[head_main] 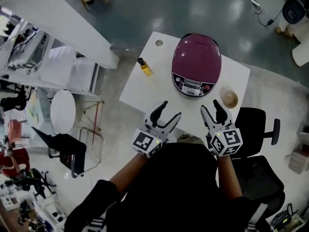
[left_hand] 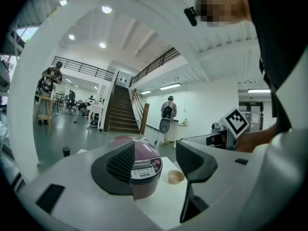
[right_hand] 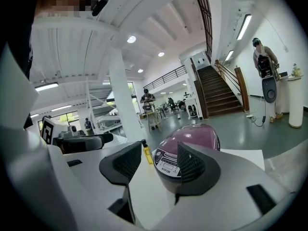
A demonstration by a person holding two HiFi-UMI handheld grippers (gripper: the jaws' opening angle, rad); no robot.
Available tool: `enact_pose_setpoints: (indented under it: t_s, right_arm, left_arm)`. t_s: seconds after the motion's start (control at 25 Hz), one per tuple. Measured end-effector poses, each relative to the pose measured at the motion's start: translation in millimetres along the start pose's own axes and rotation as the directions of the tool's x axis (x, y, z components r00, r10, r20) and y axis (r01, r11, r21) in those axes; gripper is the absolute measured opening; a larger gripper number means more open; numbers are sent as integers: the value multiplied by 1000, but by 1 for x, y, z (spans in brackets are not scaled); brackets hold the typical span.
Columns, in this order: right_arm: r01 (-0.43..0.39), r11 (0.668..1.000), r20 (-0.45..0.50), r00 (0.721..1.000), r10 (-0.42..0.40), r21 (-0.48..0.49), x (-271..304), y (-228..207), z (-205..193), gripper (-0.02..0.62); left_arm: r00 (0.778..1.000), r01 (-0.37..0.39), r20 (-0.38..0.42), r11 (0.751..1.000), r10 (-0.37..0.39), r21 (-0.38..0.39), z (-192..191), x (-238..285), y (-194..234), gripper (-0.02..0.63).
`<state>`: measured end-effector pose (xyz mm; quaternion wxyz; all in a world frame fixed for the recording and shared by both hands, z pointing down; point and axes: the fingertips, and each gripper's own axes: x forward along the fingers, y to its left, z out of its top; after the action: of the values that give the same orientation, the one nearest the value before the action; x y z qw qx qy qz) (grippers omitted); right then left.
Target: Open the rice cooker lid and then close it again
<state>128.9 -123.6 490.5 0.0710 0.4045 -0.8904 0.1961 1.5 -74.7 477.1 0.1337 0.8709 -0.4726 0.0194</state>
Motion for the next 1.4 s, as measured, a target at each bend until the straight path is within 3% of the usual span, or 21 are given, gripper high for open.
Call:
enact_pose_setpoints:
  t_s: [0.16, 0.32, 0.56, 0.68, 0.8, 1.0, 1.4]
  right_arm:
    - [-27, 1000, -11, 1000, 27, -3, 12, -13, 5, 202]
    - [-36, 999, -26, 999, 35, -26, 26, -21, 11, 202]
    - [25, 999, -62, 998, -23, 25, 42, -22, 2, 202]
    - [64, 998, -75, 995, -66, -19, 52, -18, 8, 197]
    - [126, 991, -95, 987, -129, -34, 60, -20, 9, 148]
    - [190, 980, -142, 970, -197, -58, 74, -26, -4, 14]
    - [251, 967, -215, 943, -253, -41, 113, -37, -34, -2]
  left_arm:
    - [999, -34, -7, 999, 34, -38, -1, 12, 7, 244]
    - [1000, -22, -7, 998, 21, -52, 4, 30, 14, 244]
    - [999, 49, -21, 997, -50, -63, -3, 45, 34, 244]
    - [993, 113, -30, 990, -116, -88, -1, 56, 46, 244]
    - [984, 172, -28, 982, -175, -79, 3, 62, 56, 244]
    - [976, 218, -8, 972, -220, -88, 7, 73, 74, 244]
    - [961, 272, -10, 956, -275, -112, 4, 82, 94, 244]
